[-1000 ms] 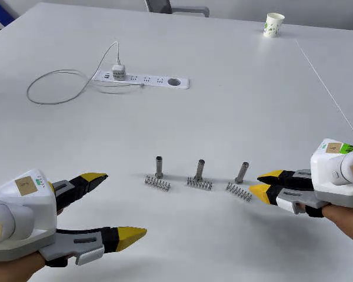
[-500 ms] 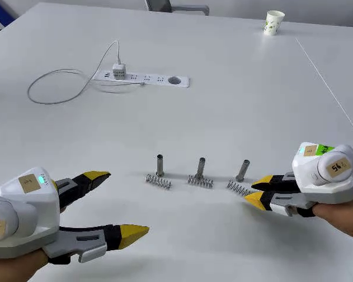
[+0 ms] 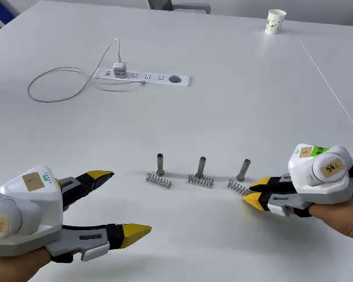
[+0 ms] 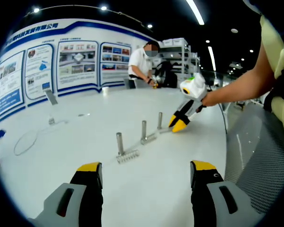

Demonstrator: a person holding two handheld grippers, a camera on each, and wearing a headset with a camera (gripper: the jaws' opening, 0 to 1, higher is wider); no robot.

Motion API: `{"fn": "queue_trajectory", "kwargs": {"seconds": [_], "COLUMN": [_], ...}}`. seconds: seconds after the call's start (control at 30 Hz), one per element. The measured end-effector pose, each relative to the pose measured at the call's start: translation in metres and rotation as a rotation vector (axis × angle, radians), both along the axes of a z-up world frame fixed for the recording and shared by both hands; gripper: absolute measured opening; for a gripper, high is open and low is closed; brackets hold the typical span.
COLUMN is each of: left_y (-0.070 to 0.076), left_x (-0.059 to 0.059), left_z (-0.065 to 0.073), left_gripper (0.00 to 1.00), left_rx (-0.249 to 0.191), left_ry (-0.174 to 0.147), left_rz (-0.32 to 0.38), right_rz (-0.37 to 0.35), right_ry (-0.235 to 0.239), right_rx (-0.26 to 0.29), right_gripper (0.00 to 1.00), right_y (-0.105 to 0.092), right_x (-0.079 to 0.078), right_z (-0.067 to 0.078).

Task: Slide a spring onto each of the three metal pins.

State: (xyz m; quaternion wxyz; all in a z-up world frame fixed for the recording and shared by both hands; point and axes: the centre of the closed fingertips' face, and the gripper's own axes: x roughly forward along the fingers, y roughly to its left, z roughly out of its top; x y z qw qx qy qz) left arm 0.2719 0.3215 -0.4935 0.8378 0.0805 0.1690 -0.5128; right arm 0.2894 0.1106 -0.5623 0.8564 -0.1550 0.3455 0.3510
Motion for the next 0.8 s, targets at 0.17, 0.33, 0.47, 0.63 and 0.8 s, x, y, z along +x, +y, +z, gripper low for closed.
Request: {"fn": "queue_trajectory", "kwargs": {"seconds": [0.17,0.33,0.47,0.63,0.8], "left_y": [-0.004,-0.008,-0.013,-0.02,-0.028], "left_x": [-0.002,-0.006,-0.01,-0.014,-0.016], "left_z": [-0.001,-0.003,-0.005,-0.01,-0.008], "left_gripper": [0.76,0.75,0.72,0.68,0.65], "left_rx": [0.002,0.006,0.013,0.022,0.022], "left_ry": [0.005,0.008,0.009,0.014,0.007], "left_rz": [-0.015,-0.038,-0.064,-0.103,-0.141], "right_rz": [0.01,0.011,0.008,0.013,0.091], "right_ry": [-0.011,-0.015,-0.022,-0.019,-0.025], "right_rx": [-0.01,-0.009,0.01,0.021,0.028], "right_gripper": [0.12,0.11,0.11,0.11,0.11], "right_y": [0.001,0.002,0.004,0.006,0.025], "right_x": [0.0,0.0,-0.002,-0.009,-0.02], "right_z": [-0.001,0.0,0.005,0.011,0.025]}}
